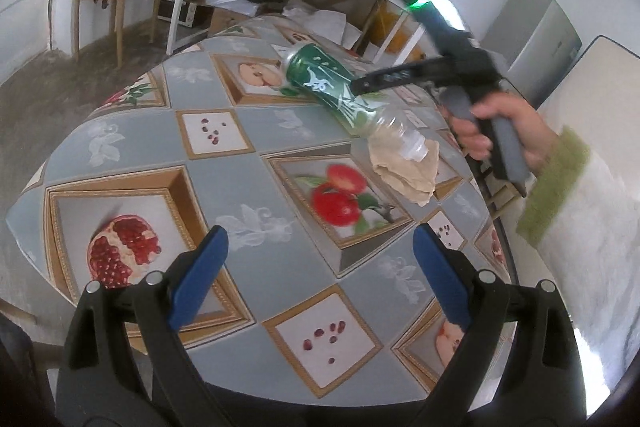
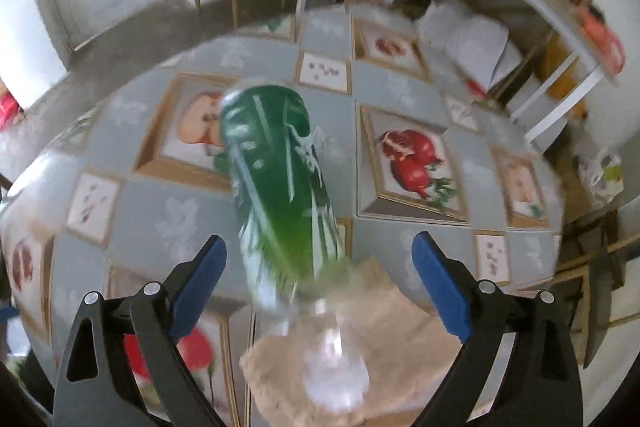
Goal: Collect trash
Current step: 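Grasp the green bottle with the right gripper and lift it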
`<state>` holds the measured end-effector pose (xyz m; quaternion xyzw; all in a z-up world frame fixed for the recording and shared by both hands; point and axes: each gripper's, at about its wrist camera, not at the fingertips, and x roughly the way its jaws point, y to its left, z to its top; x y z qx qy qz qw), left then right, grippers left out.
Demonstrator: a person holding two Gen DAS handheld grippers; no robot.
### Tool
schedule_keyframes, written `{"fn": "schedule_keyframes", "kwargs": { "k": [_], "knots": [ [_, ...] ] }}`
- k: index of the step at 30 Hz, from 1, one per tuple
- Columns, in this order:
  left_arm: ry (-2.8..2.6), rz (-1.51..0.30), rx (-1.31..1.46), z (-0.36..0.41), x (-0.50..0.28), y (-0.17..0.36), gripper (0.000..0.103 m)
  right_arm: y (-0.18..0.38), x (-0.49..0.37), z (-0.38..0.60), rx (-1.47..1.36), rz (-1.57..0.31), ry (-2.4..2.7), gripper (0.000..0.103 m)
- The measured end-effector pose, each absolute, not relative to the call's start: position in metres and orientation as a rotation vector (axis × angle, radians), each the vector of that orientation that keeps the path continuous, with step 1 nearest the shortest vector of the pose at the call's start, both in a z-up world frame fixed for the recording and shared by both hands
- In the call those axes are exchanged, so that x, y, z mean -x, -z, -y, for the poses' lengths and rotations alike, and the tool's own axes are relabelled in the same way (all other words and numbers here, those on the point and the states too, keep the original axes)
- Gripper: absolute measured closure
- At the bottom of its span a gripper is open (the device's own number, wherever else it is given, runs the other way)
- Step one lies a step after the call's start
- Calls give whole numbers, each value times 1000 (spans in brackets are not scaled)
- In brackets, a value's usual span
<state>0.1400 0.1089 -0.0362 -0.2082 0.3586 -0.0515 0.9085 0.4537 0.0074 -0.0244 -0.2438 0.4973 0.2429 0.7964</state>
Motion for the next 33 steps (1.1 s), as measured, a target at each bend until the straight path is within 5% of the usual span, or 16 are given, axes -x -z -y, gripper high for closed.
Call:
{"fn": "schedule_keyframes", "kwargs": {
  "k": [4,7,33],
  "knots": [
    [115,-733,446,-114,-138,38,14,35,-460,-15,512,-1141,-524,23],
    [121,-734,453,-115,-137,39,14,34,-458,-20,516,-1164,-515,46],
    [136,-720,520,-138,-105,40,14,13,-339,2,224,-1397,-603,50]
  ]
}}
